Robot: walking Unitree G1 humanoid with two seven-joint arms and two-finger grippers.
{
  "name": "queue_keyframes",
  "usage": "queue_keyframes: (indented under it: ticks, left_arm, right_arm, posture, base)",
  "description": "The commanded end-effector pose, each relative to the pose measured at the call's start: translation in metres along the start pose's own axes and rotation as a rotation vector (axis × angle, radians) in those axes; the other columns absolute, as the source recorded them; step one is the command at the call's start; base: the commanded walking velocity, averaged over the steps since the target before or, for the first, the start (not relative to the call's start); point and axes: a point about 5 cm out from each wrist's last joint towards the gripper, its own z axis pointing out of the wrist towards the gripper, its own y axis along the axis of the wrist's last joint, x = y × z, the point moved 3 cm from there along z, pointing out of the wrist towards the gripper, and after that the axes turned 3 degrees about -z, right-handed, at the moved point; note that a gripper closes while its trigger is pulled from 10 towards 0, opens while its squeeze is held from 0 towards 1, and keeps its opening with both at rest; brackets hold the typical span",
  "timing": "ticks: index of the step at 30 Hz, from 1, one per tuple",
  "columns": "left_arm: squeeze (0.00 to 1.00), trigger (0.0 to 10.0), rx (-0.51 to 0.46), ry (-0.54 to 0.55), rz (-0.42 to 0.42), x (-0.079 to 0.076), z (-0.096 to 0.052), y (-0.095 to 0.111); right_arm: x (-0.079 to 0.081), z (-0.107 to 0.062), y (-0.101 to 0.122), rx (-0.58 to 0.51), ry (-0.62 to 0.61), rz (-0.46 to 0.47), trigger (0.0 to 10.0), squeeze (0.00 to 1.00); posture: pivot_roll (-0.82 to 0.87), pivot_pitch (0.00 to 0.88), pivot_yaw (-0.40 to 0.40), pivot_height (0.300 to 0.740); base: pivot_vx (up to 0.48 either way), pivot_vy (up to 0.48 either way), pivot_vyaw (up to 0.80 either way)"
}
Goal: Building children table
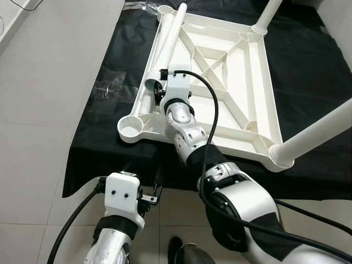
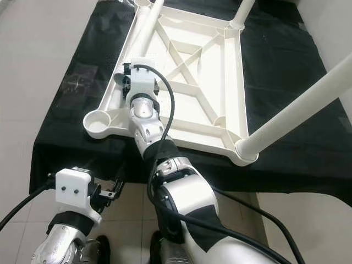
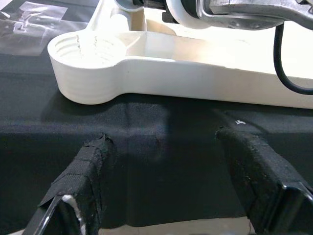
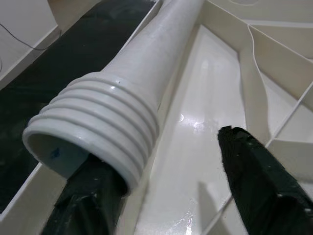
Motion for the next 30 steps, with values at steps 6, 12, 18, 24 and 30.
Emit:
queue_keyframes:
  ticks: [6, 12, 18, 24, 30]
  left_arm:
    - [0.00, 10.0, 0.016, -0.016, 0.005, -0.007, -0.005, -0.002]
    - [0.00, 10.0, 0.020, -0.016, 0.008, -0.007, -0.005, -0.004]
    - [0.00, 10.0, 0.021, -0.022, 0.013, -0.008, -0.004, -0.005]
    - [0.00, 10.0, 0.016, -0.023, 0.035, -0.002, 0.001, -0.006]
    - [0.00, 10.0, 0.009, -0.009, 0.030, 0.007, 0.006, -0.003]
  right_arm:
    - [-0.012, 0.000, -0.018, 0.060, -0.076, 0.048, 0.0, 0.00]
    - [-0.015, 0.000, -0.019, 0.059, -0.083, 0.053, 0.0, 0.00]
    - [-0.025, 0.002, -0.015, 0.027, -0.102, 0.111, 0.0, 0.00]
    - [-0.044, 0.007, -0.011, 0.021, -0.083, 0.295, 0.0, 0.00]
    - [-0.060, 0.011, -0.003, -0.023, 0.000, 0.450, 0.0, 0.00]
  posture:
    - [0.12, 0.337, -0.183, 0.740]
    - [0.12, 0.333, -0.183, 0.740]
    - [0.12, 0.322, -0.180, 0.740]
    - [0.14, 0.284, -0.162, 0.740]
    - [0.14, 0.264, -0.149, 0.740]
  base:
    - [0.000, 0.000, 0.00]
    - [0.000, 0.000, 0.00]
    - [0.000, 0.000, 0.00]
    - [0.000, 0.000, 0.00]
    - [0.000, 0.000, 0.00]
